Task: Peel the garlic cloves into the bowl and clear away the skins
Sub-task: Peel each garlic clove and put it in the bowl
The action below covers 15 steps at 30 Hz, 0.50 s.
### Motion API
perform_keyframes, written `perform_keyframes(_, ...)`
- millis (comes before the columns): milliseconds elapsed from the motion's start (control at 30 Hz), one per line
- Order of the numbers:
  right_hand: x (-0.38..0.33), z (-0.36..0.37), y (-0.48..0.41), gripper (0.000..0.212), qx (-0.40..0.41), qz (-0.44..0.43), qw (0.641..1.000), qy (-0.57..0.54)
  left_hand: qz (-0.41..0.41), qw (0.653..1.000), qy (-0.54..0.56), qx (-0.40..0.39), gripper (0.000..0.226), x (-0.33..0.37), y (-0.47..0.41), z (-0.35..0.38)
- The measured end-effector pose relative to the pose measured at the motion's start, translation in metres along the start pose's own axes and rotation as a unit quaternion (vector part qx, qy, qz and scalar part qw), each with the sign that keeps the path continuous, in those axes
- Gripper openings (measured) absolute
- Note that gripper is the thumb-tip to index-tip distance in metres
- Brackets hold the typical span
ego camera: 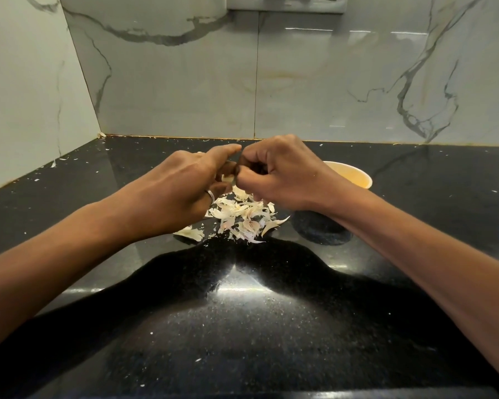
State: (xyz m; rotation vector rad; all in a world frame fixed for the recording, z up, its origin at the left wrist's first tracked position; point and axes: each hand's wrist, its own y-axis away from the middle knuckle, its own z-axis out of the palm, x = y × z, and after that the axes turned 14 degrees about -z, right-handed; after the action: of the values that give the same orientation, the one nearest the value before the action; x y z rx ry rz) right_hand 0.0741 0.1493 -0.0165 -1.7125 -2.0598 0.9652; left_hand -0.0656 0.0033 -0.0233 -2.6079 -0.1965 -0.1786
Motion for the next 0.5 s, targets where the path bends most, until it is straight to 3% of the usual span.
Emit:
perform_keyframes(300,0.0021,0.0017,-0.0023,0.021,0.008,0.105,0.985,-0.134,-0.068,0.992,0.085,0.06,0.071,0.0011,-0.0039,-0.0061)
perform_keyframes(500,-0.0035,0.0018,-0.0029,0.01,0.002,0.175,0.947,-0.268,-0.12,0.979,0.134,0.1,0.067,0.0041,-0.0045,-0.0083)
